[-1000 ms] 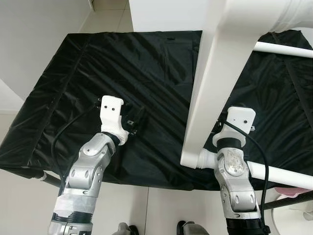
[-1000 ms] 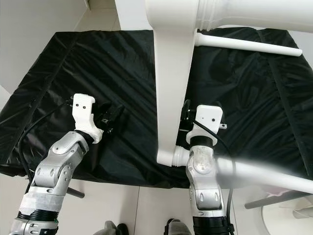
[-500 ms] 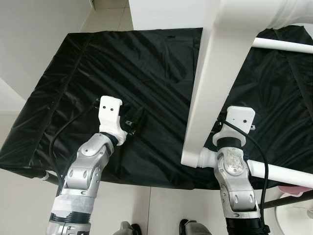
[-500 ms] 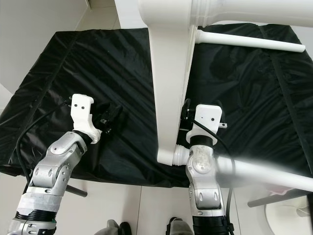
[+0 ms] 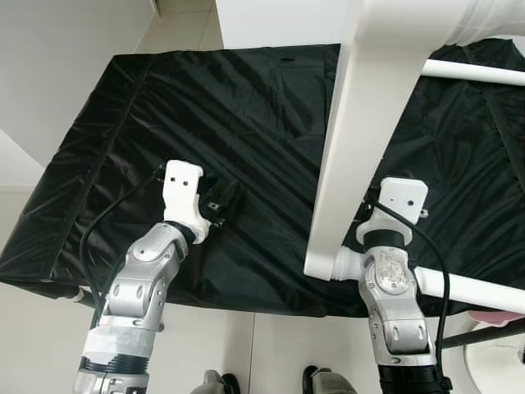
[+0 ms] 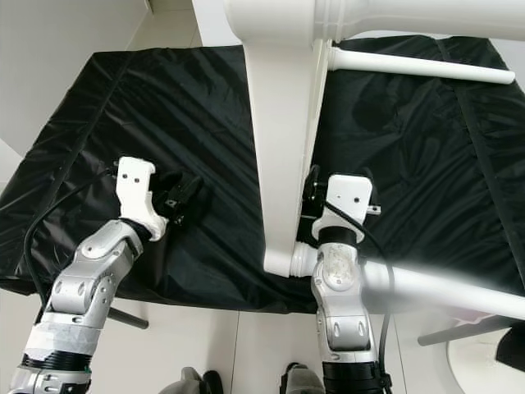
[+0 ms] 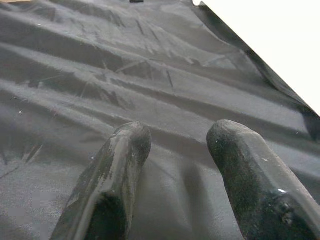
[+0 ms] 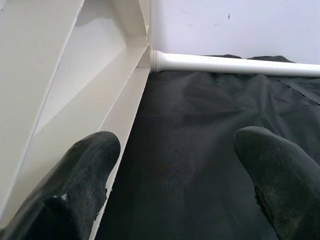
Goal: Building children table
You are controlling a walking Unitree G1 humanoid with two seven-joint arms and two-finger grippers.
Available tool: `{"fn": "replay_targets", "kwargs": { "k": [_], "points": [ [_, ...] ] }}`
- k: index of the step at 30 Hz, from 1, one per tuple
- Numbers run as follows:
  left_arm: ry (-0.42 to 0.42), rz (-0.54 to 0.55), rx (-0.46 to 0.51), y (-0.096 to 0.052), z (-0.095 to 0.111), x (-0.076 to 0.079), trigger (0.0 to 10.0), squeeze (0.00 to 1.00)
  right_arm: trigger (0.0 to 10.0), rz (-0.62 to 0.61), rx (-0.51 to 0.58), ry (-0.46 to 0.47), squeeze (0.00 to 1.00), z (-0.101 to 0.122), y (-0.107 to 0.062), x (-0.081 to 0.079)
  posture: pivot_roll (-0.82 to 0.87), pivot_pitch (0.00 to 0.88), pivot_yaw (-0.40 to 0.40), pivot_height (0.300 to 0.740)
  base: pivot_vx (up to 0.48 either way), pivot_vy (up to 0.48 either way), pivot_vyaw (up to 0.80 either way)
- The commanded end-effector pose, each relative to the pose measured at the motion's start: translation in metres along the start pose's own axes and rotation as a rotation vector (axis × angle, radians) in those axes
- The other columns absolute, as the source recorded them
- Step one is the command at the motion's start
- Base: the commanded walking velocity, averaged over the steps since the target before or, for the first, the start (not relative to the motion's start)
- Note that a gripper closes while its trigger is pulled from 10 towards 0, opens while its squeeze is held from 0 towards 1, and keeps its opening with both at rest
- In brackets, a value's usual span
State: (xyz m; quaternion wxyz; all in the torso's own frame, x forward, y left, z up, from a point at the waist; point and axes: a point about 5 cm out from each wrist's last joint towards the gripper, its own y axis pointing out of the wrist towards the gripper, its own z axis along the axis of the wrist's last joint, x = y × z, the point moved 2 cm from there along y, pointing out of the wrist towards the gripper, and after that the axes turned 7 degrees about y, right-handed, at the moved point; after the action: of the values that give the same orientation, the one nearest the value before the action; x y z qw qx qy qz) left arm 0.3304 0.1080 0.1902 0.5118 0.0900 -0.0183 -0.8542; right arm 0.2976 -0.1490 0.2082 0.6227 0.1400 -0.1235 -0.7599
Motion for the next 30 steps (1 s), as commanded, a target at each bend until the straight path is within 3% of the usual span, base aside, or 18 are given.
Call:
{"fn": "replay_targets", "kwargs": {
  "k": [1, 30],
  "points": [
    [0.033, -0.047, -0.009, -0.0051, -0.0039, 0.005, 10.0, 0.0, 10.0, 0.035, -0.023, 0.011, 0.0, -0.0056, -0.0019, -0.0113, -0.14, 0.186, 0.137, 0.74, 0.0, 0.0, 0.0],
    [0.057, -0.08, -0.004, -0.0039, -0.0044, 0.0108, 10.0, 0.0, 10.0, 0.037, -0.015, 0.002, 0.0, -0.0053, 0.0011, -0.0125, -0.13, 0.175, 0.145, 0.74, 0.0, 0.0, 0.0]
  ]
}}
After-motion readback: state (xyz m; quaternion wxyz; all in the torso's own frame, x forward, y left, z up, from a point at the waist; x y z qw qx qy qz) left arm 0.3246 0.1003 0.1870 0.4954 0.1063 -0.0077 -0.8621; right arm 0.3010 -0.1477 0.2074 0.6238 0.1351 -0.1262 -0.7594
